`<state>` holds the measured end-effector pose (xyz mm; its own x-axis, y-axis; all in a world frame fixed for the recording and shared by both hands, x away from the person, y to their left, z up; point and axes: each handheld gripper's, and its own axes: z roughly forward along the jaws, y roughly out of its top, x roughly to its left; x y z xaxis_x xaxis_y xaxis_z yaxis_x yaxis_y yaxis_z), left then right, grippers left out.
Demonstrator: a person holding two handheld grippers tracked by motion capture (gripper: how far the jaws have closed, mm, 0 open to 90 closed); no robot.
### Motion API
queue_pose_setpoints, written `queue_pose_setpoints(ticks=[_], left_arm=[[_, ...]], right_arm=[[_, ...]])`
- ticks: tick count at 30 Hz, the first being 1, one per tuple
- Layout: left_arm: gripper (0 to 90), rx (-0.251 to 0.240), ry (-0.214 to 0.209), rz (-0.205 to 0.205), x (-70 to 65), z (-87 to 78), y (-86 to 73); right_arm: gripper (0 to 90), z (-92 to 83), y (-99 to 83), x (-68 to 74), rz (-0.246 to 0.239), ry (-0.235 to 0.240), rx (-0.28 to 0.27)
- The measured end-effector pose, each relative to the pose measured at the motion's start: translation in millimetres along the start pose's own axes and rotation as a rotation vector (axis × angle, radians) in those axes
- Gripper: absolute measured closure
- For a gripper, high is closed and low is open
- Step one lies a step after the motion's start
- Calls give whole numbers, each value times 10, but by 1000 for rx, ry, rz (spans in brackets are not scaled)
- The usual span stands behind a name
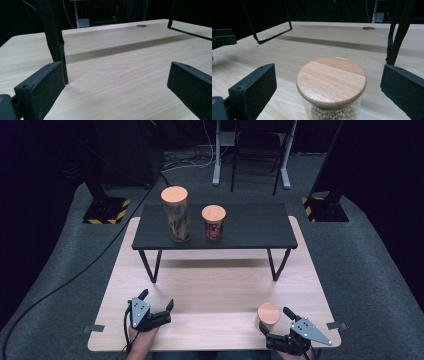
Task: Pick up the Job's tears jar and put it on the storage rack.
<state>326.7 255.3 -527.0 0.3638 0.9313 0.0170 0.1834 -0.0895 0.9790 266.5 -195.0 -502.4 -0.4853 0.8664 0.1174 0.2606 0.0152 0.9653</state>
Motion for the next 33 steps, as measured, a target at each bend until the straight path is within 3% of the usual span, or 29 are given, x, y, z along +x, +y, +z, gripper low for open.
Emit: queue_pose_setpoints(ticks=[26, 33], left_arm=[[7, -4, 0, -1, 1, -4, -2], [7, -4, 0, 1, 0, -4, -2]], right_arm=[[0, 172, -30, -14, -2, -11, 39], [8, 241, -46, 10, -23, -19, 64]])
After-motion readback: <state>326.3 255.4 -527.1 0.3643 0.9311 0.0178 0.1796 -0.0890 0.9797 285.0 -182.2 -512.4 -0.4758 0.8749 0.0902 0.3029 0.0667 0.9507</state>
